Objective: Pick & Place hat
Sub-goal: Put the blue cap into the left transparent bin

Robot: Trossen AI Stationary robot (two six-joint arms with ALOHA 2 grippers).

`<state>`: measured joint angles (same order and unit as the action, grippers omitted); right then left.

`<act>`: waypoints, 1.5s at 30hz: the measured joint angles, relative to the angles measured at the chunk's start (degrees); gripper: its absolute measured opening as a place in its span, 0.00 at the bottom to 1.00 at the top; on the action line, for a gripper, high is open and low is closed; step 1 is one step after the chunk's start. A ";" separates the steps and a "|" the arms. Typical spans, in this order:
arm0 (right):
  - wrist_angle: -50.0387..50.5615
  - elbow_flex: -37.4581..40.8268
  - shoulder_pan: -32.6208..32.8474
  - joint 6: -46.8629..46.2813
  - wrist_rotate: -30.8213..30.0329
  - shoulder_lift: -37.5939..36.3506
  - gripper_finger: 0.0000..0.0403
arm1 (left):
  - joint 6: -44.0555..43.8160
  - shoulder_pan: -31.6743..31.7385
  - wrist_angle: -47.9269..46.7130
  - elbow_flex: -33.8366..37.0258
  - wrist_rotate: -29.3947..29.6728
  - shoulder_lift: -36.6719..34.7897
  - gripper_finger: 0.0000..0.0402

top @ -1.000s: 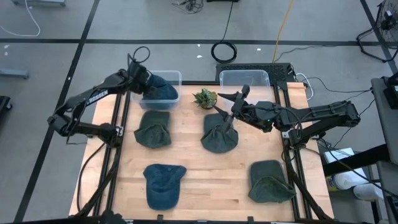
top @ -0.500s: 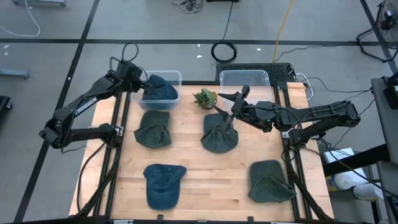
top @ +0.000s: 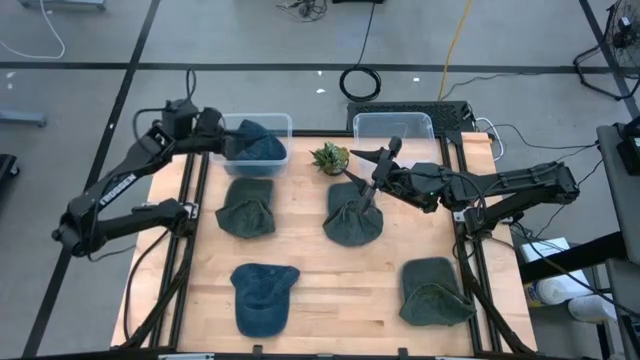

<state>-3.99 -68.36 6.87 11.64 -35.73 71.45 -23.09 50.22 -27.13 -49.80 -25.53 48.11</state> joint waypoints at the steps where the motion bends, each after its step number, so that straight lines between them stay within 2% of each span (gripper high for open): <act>1: -0.02 0.00 -0.01 0.00 0.00 0.00 0.52 | -0.39 -0.64 1.13 0.00 -0.42 -0.50 0.77; 9: -0.02 0.00 0.00 0.00 0.00 0.01 0.52 | -12.44 -5.52 11.84 0.00 -2.37 -2.56 0.78; 17: -0.02 0.00 0.04 0.00 0.02 0.01 0.53 | -20.66 -12.03 22.41 0.00 -10.85 -2.55 0.84; 20: -0.02 0.00 0.68 0.89 0.40 0.01 0.58 | -22.16 -16.18 29.30 0.00 -12.02 -2.55 0.83; 25: 0.17 0.00 1.67 0.73 4.30 0.05 0.75 | -22.77 -22.92 41.13 0.00 -11.88 -2.55 0.80; 31: 0.37 0.00 1.86 -0.06 6.07 0.05 0.87 | -23.37 -30.06 46.83 0.00 -6.34 -2.55 0.73; 38: 0.43 0.00 1.84 -0.49 8.78 0.05 0.89 | -24.31 -36.77 44.46 0.00 -0.99 -2.55 0.65; 45: 1.34 0.00 1.86 -2.09 9.03 0.05 0.89 | -26.67 -44.40 37.28 0.00 4.45 -2.55 0.58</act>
<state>-2.65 -68.36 8.73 9.55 -26.70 71.50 -49.76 5.82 10.15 -49.80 -21.08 45.56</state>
